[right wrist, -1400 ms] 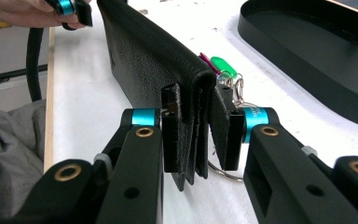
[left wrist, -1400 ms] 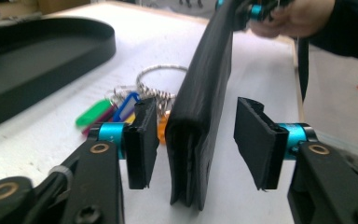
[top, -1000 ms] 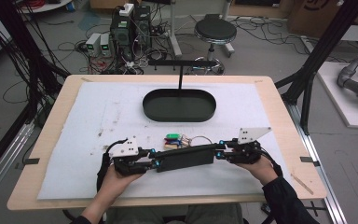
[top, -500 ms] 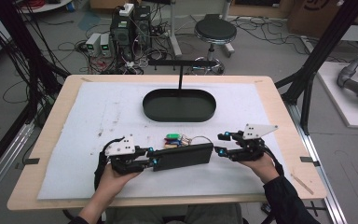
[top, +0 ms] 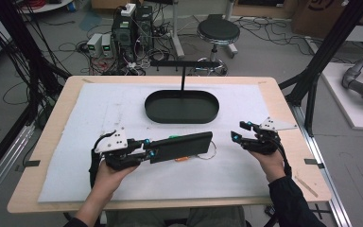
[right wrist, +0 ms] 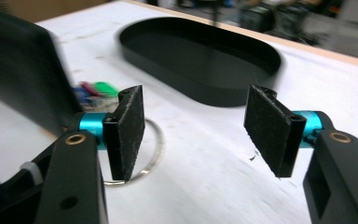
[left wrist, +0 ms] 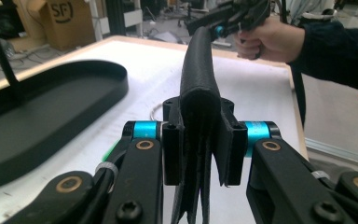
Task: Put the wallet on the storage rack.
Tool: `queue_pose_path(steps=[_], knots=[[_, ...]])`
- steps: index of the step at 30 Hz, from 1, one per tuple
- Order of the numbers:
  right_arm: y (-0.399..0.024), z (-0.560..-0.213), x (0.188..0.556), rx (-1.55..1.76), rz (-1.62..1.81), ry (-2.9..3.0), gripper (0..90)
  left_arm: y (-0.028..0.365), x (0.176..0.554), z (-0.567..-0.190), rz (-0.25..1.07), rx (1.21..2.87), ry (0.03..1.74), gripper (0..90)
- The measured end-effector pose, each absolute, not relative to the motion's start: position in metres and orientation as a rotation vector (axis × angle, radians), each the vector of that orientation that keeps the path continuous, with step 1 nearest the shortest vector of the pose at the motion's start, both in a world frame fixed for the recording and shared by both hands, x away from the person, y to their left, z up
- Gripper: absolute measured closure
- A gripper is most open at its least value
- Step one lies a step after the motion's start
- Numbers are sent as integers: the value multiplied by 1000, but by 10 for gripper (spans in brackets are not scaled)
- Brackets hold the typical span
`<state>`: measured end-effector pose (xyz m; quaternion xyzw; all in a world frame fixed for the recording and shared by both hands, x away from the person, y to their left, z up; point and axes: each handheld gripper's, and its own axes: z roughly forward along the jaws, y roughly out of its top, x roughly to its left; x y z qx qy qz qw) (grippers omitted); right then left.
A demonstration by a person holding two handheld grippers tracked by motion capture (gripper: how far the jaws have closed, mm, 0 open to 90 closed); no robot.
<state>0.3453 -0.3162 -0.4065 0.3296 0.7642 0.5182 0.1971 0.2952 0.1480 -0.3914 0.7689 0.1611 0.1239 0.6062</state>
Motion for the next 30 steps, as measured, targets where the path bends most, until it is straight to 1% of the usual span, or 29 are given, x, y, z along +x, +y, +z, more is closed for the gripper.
queue_pose_path(steps=[4, 10, 18, 30], knots=[[-328, -409, 352, 1048, 1398, 2078, 368, 146, 303, -381, 317, 1759, 367, 749], [-339, -413, 357, 1126, 1352, 2048, 361, 142, 316, -373, 346, 1731, 366, 750], [-348, -415, 358, 1178, 1329, 2022, 360, 129, 337, -364, 390, 1683, 365, 752], [-350, -417, 359, 1188, 1319, 2009, 364, 122, 362, -364, 435, 1619, 389, 753]])
